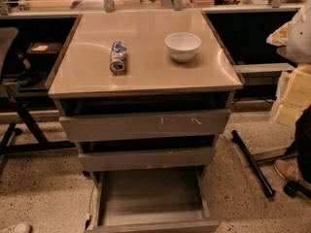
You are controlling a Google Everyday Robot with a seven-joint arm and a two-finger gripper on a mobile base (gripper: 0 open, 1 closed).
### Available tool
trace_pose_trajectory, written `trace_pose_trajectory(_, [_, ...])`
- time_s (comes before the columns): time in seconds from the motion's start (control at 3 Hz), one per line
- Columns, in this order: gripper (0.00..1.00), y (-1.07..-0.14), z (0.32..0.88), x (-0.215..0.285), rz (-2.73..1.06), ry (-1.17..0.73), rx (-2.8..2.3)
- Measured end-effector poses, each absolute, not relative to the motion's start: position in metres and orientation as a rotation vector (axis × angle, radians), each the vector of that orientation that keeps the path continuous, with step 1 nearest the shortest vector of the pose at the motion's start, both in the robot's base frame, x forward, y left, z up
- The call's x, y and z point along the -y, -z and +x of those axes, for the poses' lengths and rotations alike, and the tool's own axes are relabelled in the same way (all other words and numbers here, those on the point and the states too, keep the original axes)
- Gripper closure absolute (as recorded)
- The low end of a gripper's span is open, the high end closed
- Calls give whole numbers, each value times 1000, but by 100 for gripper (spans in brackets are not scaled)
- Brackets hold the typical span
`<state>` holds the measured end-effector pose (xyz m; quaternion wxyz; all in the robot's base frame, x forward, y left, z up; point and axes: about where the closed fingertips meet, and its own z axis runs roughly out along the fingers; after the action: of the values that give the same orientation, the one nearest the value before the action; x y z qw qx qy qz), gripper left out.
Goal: Close bottom drawer
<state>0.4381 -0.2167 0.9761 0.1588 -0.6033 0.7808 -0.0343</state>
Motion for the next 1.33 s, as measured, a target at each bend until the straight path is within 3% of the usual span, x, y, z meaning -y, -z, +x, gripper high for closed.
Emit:
trace_pose_trajectory(0.33, [0, -976, 438, 217, -1725, 98, -2232])
trace_pose_trajectory(0.67, [18, -976, 438, 217, -1725, 98, -2232])
trace_pose_trajectory(1.33, [65, -976, 438, 217, -1725, 98, -2232])
